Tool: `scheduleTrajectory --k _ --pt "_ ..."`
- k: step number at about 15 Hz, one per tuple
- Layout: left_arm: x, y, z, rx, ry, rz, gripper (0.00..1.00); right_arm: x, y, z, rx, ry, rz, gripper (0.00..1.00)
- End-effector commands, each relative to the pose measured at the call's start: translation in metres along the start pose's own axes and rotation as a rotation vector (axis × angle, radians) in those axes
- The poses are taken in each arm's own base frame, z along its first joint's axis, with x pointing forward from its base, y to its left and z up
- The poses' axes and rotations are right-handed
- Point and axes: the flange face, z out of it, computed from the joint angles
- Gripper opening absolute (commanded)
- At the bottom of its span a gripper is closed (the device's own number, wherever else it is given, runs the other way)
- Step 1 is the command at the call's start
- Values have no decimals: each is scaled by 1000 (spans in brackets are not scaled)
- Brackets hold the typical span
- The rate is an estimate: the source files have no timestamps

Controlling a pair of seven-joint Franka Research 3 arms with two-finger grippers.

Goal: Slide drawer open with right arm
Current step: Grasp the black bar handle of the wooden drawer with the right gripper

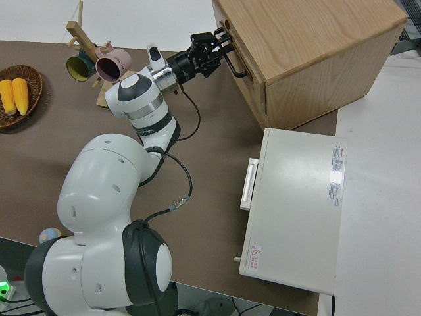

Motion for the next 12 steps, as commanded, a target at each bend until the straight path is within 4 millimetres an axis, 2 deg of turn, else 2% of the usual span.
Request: scheduleTrajectory --k 1,10,12 --pt "-3 2 -5 18 -6 -5 993 3 4 10 -40 23 -38 0" --pt "-3 2 -5 18 -6 -5 993 11 5 -9 -40 31 -49 0" --pt "-3 2 -5 18 -6 -5 993 16 7 -20 -55 18 -52 0"
